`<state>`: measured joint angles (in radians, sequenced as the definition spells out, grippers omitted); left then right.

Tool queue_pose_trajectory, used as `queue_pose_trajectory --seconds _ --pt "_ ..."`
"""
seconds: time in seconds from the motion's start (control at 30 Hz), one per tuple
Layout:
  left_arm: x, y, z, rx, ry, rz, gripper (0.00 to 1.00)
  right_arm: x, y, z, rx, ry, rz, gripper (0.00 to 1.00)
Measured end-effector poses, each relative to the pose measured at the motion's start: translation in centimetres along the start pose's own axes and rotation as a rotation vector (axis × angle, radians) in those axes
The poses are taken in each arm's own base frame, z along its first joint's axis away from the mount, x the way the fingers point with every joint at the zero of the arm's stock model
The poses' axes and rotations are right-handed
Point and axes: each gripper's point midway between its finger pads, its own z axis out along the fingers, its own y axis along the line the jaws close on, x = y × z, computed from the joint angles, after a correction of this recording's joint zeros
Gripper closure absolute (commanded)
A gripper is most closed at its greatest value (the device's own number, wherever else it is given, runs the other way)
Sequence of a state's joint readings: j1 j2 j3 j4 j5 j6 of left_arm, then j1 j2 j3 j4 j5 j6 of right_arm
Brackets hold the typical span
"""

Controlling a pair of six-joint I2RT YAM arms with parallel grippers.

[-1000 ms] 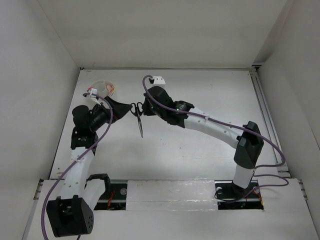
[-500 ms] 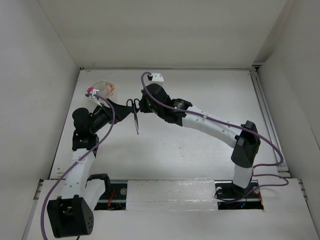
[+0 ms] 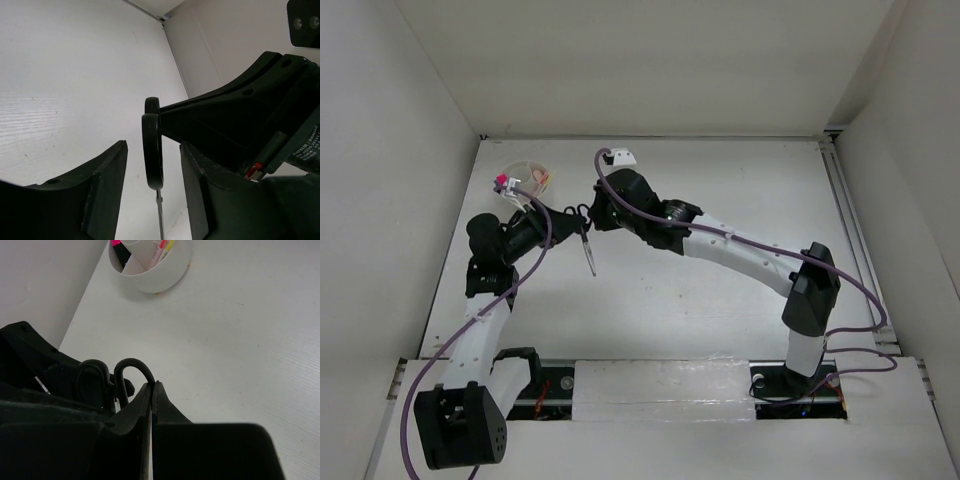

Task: Sort the stationery into containers
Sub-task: Place the scissors in the storage box.

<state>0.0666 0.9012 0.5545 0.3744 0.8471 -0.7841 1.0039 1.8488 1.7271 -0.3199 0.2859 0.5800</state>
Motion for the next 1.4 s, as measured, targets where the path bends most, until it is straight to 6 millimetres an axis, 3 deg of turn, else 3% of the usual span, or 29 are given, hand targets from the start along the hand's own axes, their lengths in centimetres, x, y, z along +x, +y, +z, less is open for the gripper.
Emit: queue_pose_trajectory --seconds 0.07,0.2,0.23,0.27,0.37,0.4,0.43,0.47,0.5,0.53,0.63,0.8,0.93,1.03,1.4 --pt "0.1 0.1 0.0 0.002 0.008 -0.003 0.61 0.1 0.4 -0.1 -0.016 0.004 -0.008 1.00" --pt "0.3 0.1 0.1 0.007 0.017 -0.003 0.78 0.3 1.1 -0.2 -0.046 0.009 -0.027 1.00" --pt "0.3 0.1 0.1 0.005 0.019 -0.004 0.84 0.3 1.2 -0.2 -0.053 0.011 -0.035 1.00" --pt "0.3 0.2 0.1 0.002 0.022 -0.008 0.98 0.4 1.4 -0.3 -0.063 0.013 -0.042 1.00" --pt "0.2 0.2 0.4 -0.004 0.041 -0.008 1.00 0.6 1.7 -0.2 -0.076 0.007 -0.062 1.00" --pt "0.0 0.2 0.5 -0.010 0.046 -0.011 1.00 0.5 1.7 -0.1 -0.082 -0.003 -0.064 0.96" --pt "-0.1 0.3 0.6 -0.012 0.055 -0.014 1.00 0.4 1.6 -0.1 -0.085 -0.011 -0.066 0.85" --pt "-0.1 0.3 0.8 -0.014 0.064 -0.017 1.00 0.4 1.5 -0.1 -0.090 -0.021 -0.070 0.67" --pt "-0.1 0.3 0.9 -0.017 0.073 -0.020 1.00 0.3 1.2 -0.2 -0.091 -0.031 -0.086 0.48" --pt "-0.3 0.7 1.0 -0.035 0.069 -0.021 1.00 0.4 0.8 -0.5 -0.083 -0.031 -0.099 0.21" --pt "-2.0 2.0 1.5 -0.117 0.034 -0.010 1.00 0.2 0.7 -2.1 -0.107 -0.042 -0.116 0.03" --pt "-6.7 2.9 2.3 -0.253 -0.076 0.090 1.00 -2.2 0.7 -6.5 -0.130 -0.127 -0.118 0.00" --pt "-13.0 3.3 3.2 -0.362 -0.204 0.235 1.00 -4.3 -2.0 -9.5 -0.102 -0.199 -0.095 0.00" --pt "-17.3 4.5 3.7 -0.455 -0.300 0.357 1.00 -4.4 -4.1 -10.6 -0.071 -0.217 -0.089 0.00" --pt "-26.4 10.9 2.5 -0.741 -0.617 0.656 1.00 3.3 -8.3 -12.5 -0.070 -0.085 -0.128 0.00"
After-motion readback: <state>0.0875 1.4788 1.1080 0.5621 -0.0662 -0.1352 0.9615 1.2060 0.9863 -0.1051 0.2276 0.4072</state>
